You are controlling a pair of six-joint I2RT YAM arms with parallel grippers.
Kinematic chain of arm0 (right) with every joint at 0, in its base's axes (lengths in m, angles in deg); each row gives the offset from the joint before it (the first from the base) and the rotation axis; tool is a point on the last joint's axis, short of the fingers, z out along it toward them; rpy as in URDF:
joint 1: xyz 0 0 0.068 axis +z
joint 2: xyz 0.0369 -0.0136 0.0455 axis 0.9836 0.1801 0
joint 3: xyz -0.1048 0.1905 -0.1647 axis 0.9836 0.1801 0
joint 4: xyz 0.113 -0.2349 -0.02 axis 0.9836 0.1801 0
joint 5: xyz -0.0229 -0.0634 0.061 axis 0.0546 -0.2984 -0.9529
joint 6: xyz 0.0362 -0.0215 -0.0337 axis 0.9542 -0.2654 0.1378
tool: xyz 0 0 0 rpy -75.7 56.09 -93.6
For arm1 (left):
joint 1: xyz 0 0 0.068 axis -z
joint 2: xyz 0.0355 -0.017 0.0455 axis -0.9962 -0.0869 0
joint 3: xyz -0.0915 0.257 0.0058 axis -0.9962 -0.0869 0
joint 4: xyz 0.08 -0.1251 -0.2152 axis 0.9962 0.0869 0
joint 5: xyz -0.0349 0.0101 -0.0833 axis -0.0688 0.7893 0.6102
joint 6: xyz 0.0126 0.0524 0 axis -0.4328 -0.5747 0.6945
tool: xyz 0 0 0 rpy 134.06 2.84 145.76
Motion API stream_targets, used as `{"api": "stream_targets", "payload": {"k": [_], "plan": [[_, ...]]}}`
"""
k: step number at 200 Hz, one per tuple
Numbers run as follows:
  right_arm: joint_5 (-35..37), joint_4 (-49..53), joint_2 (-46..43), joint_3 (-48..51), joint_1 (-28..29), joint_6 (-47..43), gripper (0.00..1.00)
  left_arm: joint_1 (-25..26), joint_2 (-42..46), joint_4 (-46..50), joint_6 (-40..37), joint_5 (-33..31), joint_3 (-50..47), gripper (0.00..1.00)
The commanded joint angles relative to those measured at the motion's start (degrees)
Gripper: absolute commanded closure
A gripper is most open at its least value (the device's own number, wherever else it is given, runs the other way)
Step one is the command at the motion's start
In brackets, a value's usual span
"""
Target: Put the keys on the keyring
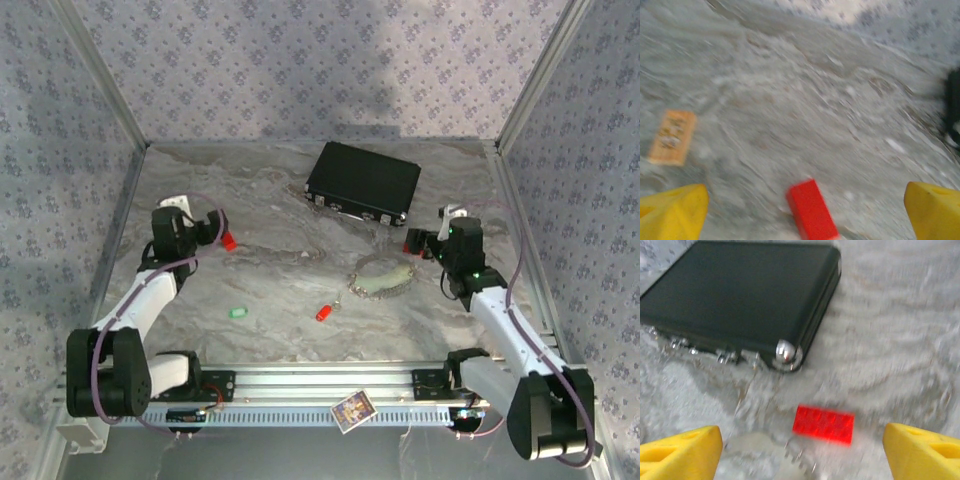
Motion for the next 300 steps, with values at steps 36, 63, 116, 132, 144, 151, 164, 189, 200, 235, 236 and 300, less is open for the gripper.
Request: {"api": "stream_targets", "payload": {"k": [36,63,116,132,144,151,164,189,200,235,236,300], "plan": [[4.39,18.85,-4.50,-0.13,14.97,16.52,0.26,16.39,0.98,8.75,4.33,0.00,2.94,0.01],[5.60,20.74,-0.13,-1.47,22.51,19.48,0.27,22.54,-1.02,8.38,6.78,-1.48,2.67,0.01],[7.90,22.03,12.54,-7.97,29.63,22.52,0.34,29.02,-2.88,5.74,12.13,-3.86,0.86,0.01],[8.19,22.02,16.99,-11.44,30.74,21.49,0.35,29.57,-2.36,4.13,14.23,-4.62,-0.47,0.01],[8.58,22.45,20.56,-13.95,31.49,21.49,0.35,29.66,-1.92,3.39,16.06,-5.24,-1.53,0.01],[8.69,22.82,22.59,-15.58,31.79,21.49,0.35,29.64,-1.57,3.39,17.06,-5.67,-2.08,0.01],[8.49,23.78,26.73,-18.63,32.31,21.62,0.38,29.60,-0.72,3.63,18.34,-6.63,-2.73,0.01],[9.58,25.93,33.82,-24.05,33.94,23.73,0.44,29.75,1.29,4.56,18.73,-9.23,-3.94,0.01],[10.63,26.85,36.27,-25.79,34.42,24.46,0.45,29.74,2.19,5.35,18.65,-10.82,-4.26,0.01],[11.59,27.47,40.73,-28.68,34.97,26.03,0.44,29.70,3.98,5.49,18.83,-12.62,-5.41,0.01],[11.59,27.47,40.83,-28.70,34.97,26.09,0.44,29.73,4.00,5.53,18.83,-12.65,-5.45,0.01],[11.58,27.20,44.92,-30.97,36.19,28.97,0.44,29.71,4.94,6.34,18.67,-12.43,-5.50,0.01]]}}
